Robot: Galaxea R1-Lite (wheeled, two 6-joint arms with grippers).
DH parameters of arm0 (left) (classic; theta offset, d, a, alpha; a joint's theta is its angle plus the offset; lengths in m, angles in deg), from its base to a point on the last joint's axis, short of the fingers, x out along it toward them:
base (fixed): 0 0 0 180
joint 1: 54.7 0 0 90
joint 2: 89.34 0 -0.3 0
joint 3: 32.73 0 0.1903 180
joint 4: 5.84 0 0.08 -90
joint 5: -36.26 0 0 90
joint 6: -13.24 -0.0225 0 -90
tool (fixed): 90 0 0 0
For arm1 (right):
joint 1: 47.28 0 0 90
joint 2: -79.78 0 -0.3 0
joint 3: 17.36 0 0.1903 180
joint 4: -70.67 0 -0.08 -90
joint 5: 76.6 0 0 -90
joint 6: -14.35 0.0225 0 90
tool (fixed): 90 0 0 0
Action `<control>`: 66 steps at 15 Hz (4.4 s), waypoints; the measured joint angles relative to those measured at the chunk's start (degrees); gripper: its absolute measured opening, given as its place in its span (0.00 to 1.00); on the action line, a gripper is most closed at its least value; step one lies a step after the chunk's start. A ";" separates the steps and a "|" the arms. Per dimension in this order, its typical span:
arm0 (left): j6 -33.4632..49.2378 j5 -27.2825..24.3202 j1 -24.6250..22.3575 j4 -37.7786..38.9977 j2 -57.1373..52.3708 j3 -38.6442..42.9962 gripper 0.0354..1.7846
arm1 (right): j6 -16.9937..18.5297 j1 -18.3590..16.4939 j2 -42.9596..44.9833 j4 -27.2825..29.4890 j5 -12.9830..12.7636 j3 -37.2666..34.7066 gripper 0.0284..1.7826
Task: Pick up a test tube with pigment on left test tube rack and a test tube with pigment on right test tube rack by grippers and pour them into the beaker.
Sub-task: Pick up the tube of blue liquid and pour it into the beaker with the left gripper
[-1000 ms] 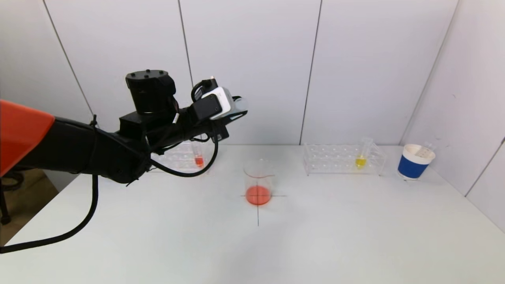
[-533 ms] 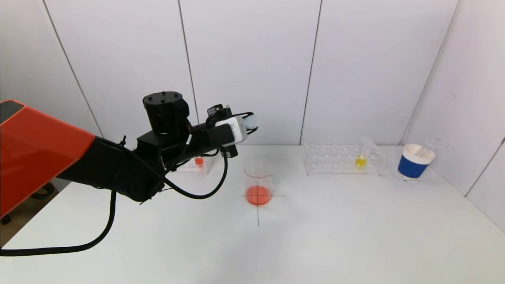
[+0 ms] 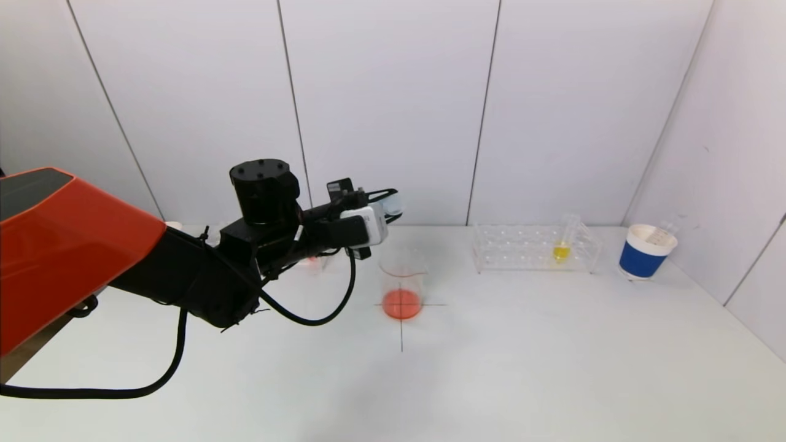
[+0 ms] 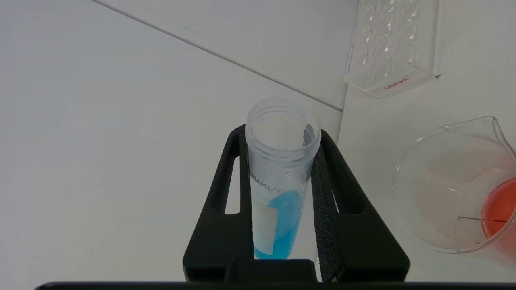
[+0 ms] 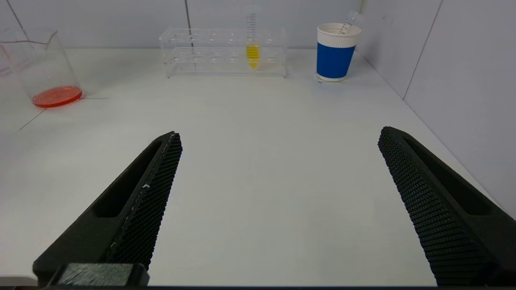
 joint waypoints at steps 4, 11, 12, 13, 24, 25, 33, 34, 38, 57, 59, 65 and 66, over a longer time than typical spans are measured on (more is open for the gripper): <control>-0.13 -0.05 -0.04 0.77 0.30 0.96 0.23 | 0.02 0.00 0.00 0.02 0.02 0.00 0.99; -3.06 -0.63 -0.17 4.21 0.79 6.01 0.23 | 0.02 0.00 0.00 0.02 0.02 0.00 0.99; -3.77 -0.66 -0.26 4.21 0.99 6.25 0.23 | 0.02 0.00 0.00 0.02 0.02 0.00 0.99; -4.49 -0.83 -0.39 4.21 1.22 6.40 0.23 | 0.02 0.00 0.00 0.02 0.02 0.00 0.99; -10.02 -0.63 -0.85 3.94 3.64 5.42 0.23 | 0.02 0.00 -0.02 0.05 0.02 0.00 0.99; -10.78 -0.63 -0.89 3.83 3.74 5.35 0.23 | 0.02 0.00 -0.02 0.02 0.00 0.00 0.99; -17.53 -0.29 -1.24 1.62 4.08 4.93 0.23 | 0.02 0.00 0.00 0.00 0.00 0.00 0.99; -18.27 -0.27 -1.35 1.46 4.08 4.93 0.23 | 0.02 0.00 -0.02 0.02 0.00 0.00 0.99; -20.14 1.00 -1.33 0.94 4.17 4.79 0.23 | 0.02 0.00 -0.02 0.00 0.02 0.00 0.99; -26.15 5.51 -0.12 -2.96 6.78 0.20 0.23 | 0.02 0.00 -0.02 0.02 0.02 0.00 0.99; -26.34 5.57 -0.12 -2.95 6.78 0.13 0.23 | 0.02 0.00 -0.02 0.00 0.00 0.00 0.99; -27.86 5.68 0.07 -3.06 6.73 -0.56 0.23 | 0.02 0.00 -0.02 0.00 0.02 0.00 0.99; -28.14 5.66 0.10 -3.07 6.73 -0.59 0.23 | 0.02 0.00 -0.02 0.02 0.00 0.00 0.99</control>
